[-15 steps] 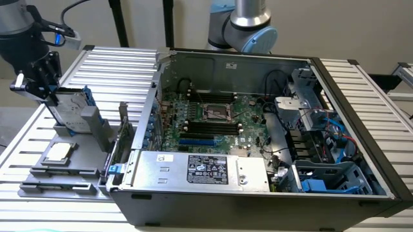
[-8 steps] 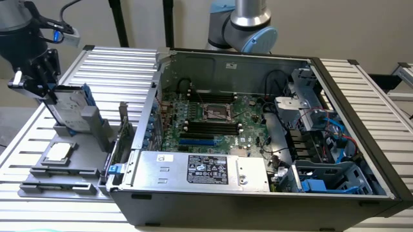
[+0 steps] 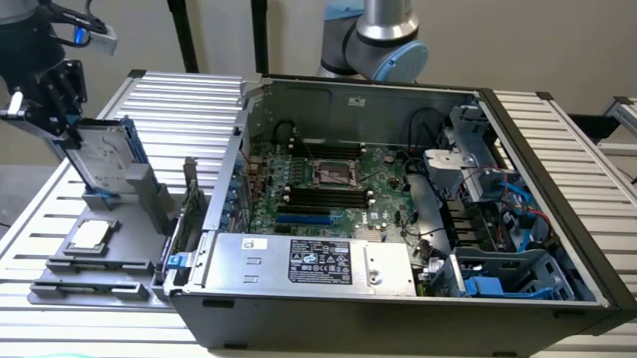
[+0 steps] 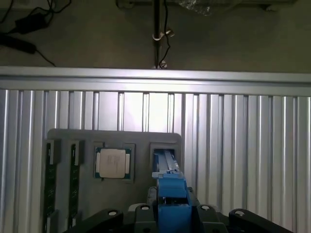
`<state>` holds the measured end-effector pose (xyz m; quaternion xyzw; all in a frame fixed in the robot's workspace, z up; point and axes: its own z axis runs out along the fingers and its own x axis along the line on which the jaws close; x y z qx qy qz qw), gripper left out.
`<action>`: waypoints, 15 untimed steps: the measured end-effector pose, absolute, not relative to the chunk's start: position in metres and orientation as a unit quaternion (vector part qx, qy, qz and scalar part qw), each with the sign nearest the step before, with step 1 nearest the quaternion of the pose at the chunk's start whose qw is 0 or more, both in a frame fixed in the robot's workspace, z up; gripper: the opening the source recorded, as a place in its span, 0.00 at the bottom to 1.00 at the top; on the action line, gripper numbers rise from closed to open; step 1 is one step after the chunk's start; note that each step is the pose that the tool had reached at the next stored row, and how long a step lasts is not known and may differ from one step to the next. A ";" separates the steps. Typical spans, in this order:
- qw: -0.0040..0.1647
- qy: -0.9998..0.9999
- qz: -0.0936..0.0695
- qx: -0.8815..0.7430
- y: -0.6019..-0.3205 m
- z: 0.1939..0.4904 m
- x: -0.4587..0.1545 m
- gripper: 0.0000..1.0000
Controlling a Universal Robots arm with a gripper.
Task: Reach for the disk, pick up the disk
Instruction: 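Pick up the disk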
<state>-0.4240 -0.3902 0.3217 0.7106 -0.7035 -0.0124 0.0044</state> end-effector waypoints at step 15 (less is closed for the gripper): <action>0.005 -0.702 -0.013 0.712 -0.392 0.390 -0.405 0.33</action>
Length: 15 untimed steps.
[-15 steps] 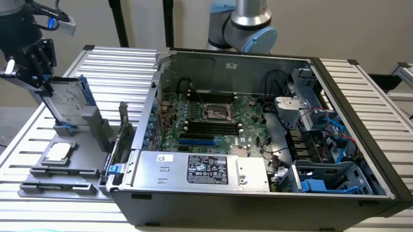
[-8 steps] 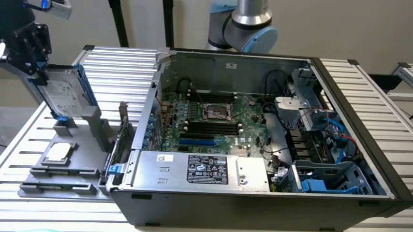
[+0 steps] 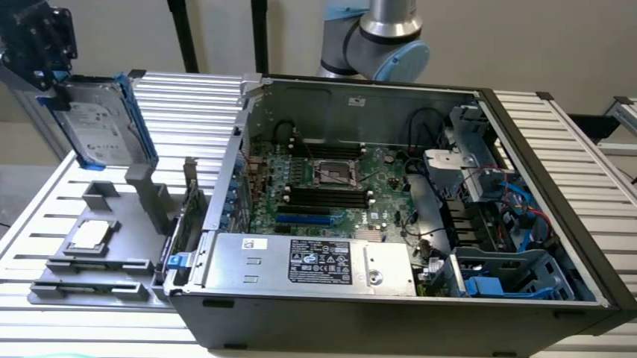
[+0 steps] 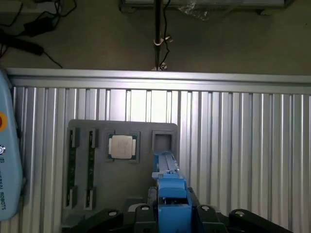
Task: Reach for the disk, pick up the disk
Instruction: 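Pick up the disk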
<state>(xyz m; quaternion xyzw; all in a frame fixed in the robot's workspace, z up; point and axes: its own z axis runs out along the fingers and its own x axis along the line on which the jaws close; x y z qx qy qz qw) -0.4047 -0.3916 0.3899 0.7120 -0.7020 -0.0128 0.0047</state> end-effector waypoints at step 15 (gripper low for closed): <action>0.003 -0.696 -0.016 0.718 -0.395 0.458 -0.364 0.33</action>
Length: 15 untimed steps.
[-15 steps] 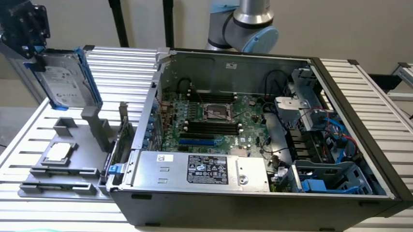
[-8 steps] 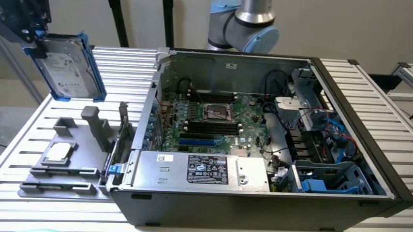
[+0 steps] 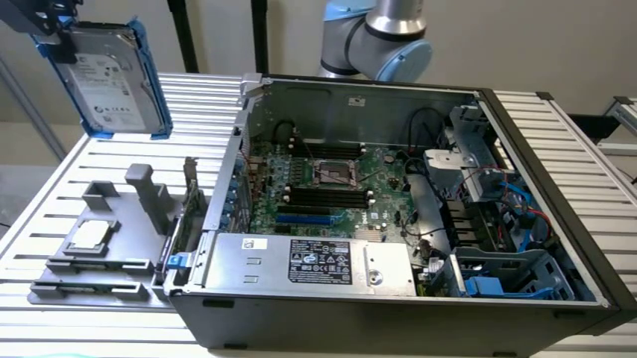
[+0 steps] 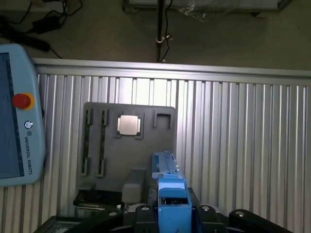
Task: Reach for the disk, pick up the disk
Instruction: 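Pick up the disk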
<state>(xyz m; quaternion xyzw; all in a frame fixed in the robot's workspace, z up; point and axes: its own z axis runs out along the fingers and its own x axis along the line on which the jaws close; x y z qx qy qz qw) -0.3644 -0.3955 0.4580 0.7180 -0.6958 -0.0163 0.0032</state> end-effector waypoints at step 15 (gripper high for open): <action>-0.001 -0.695 -0.023 0.719 -0.400 0.512 -0.299 0.33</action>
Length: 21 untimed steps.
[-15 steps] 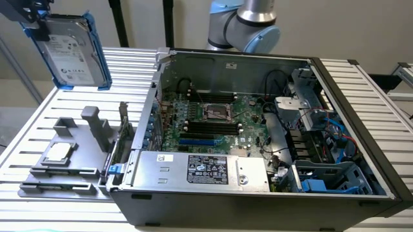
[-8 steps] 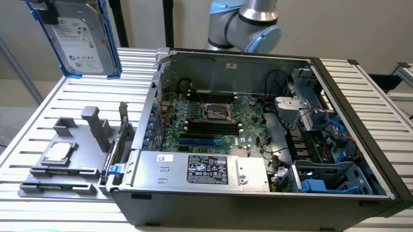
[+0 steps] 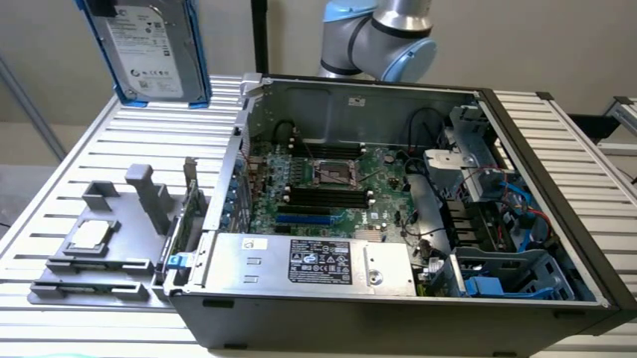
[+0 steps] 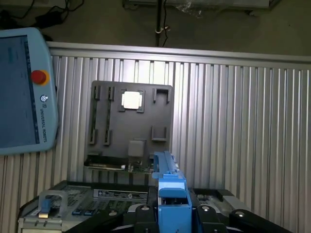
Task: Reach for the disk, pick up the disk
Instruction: 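Pick up the disk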
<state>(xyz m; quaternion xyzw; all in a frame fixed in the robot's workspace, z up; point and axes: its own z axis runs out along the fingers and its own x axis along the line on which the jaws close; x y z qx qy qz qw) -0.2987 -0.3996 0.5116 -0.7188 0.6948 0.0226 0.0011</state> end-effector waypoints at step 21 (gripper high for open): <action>0.006 0.695 0.027 -0.719 -0.404 0.520 -0.203 0.33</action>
